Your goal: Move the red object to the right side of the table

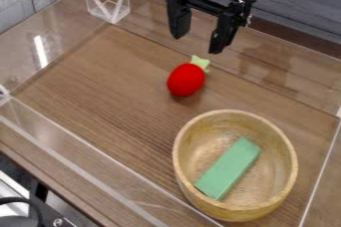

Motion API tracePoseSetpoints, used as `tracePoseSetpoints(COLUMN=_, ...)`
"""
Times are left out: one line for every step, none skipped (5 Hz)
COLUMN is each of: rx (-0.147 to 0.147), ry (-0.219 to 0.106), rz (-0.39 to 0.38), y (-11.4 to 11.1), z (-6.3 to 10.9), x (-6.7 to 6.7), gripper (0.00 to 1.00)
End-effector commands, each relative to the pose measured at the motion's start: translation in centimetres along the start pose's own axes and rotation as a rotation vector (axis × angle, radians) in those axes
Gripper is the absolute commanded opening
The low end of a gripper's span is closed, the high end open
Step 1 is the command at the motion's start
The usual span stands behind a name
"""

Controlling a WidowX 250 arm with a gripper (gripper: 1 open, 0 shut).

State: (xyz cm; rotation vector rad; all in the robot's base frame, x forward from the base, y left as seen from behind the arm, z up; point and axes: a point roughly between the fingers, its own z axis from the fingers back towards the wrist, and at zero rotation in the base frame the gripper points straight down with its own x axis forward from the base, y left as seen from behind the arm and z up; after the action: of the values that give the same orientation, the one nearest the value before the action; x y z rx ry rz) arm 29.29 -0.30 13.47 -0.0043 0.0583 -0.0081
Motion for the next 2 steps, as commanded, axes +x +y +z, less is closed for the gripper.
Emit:
tracePoseSetpoints(rx=0.0, ry=0.001, rz=0.005, y=0.9, z=-0.1, x=-0.2, gripper=1.0)
tracePoseSetpoints(rx=-0.007, ry=-0.022, rz=0.047, y=3.6, z=0.4, x=-0.6, gripper=1.0)
